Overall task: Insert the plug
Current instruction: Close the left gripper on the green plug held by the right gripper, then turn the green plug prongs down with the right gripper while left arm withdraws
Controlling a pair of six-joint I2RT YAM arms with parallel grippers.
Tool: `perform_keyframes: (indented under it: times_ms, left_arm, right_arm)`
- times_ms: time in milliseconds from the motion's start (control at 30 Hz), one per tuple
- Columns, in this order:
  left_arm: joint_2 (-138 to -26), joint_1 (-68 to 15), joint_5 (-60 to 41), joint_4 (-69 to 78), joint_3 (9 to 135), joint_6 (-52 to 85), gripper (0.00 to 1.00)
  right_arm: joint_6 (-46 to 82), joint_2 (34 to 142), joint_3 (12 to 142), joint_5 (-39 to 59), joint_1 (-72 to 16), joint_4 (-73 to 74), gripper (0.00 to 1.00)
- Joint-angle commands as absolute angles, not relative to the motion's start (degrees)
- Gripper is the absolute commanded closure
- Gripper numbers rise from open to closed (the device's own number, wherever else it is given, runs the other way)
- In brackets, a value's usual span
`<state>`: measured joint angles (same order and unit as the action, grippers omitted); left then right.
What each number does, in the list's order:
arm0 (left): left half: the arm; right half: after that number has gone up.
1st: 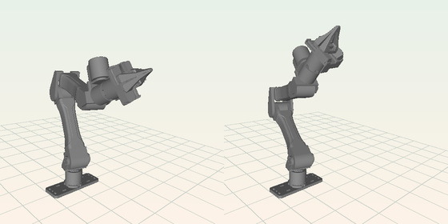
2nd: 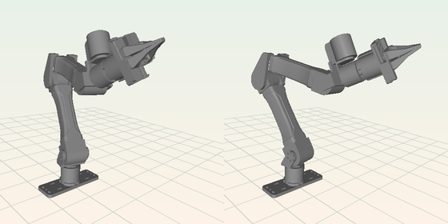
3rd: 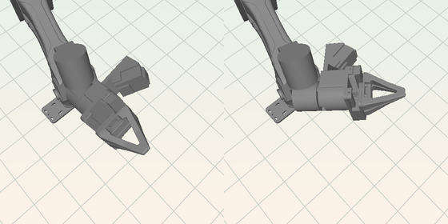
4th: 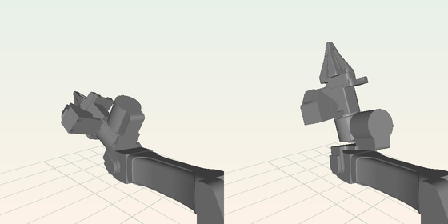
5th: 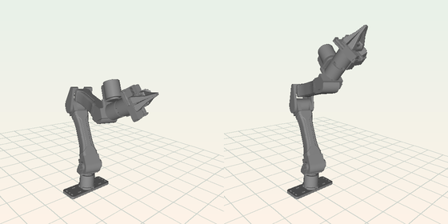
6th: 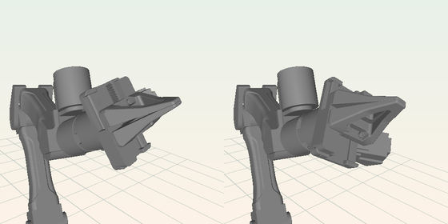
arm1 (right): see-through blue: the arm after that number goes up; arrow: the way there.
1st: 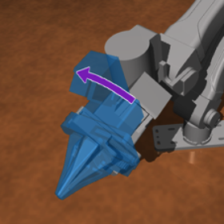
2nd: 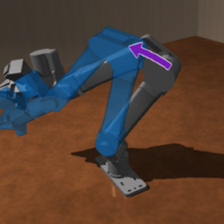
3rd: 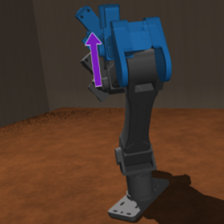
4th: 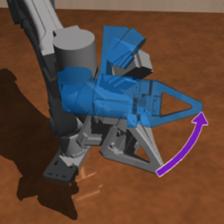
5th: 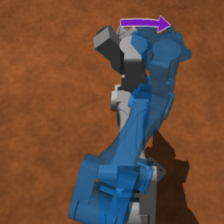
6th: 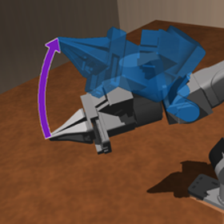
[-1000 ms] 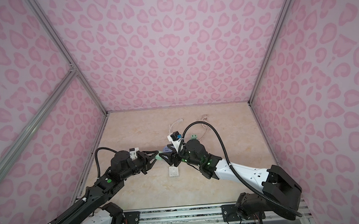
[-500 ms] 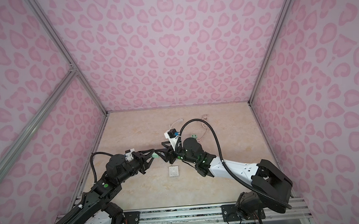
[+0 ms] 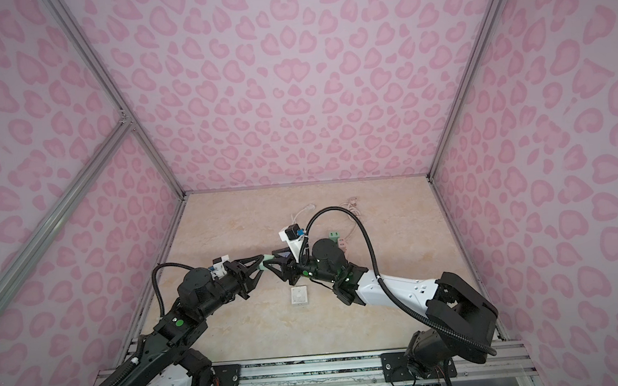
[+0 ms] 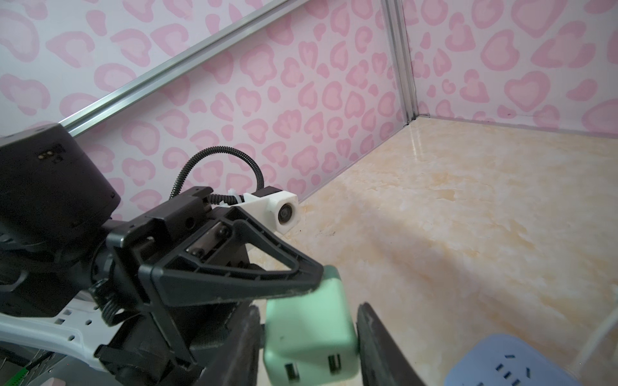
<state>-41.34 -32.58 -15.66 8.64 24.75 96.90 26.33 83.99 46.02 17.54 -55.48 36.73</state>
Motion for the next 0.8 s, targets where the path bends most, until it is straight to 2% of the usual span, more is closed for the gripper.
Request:
perform_keyframes:
  times_ms: [0, 133, 200, 300, 533, 633, 700, 767]
  left_arm:
    - [-40.96, -32.52, -15.03, 11.72, 25.13, 96.50, 0.99]
    - [-40.96, -32.43, -15.21, 12.43, 25.12, 96.51, 0.99]
    - [-41.09, -32.43, -15.39, 12.68, 25.41, 96.34, 0.99]
    - [-41.11, -32.43, -15.56, 12.40, 26.05, 95.72, 0.99]
    - [-41.26, -32.34, -15.64, 12.80, 26.01, 95.71, 0.99]
    - [-41.83, -32.34, -16.32, 13.22, 26.40, 95.29, 0.99]
    - [-42.26, -32.34, -16.77, 13.69, 26.44, 95.32, 0.99]
    - [-42.58, -32.26, -16.95, 14.37, 26.32, 95.21, 0.98]
  right_arm:
    - [26.55, 84.41, 46.54, 18.98, -55.81, 38.15, 0.56]
    - [26.47, 84.64, 46.76, 18.98, -55.85, 37.31, 0.55]
    - [26.36, 84.72, 47.01, 18.90, -55.87, 36.70, 0.49]
    - [26.36, 84.80, 47.08, 18.89, -55.88, 36.11, 0.47]
    - [26.10, 85.07, 47.85, 19.48, -55.81, 34.90, 0.53]
    - [26.10, 85.08, 47.76, 19.42, -55.78, 35.04, 0.59]
    - [25.93, 85.12, 47.99, 19.83, -55.77, 35.07, 0.68]
    - [25.97, 85.22, 48.16, 20.35, -55.74, 35.07, 0.82]
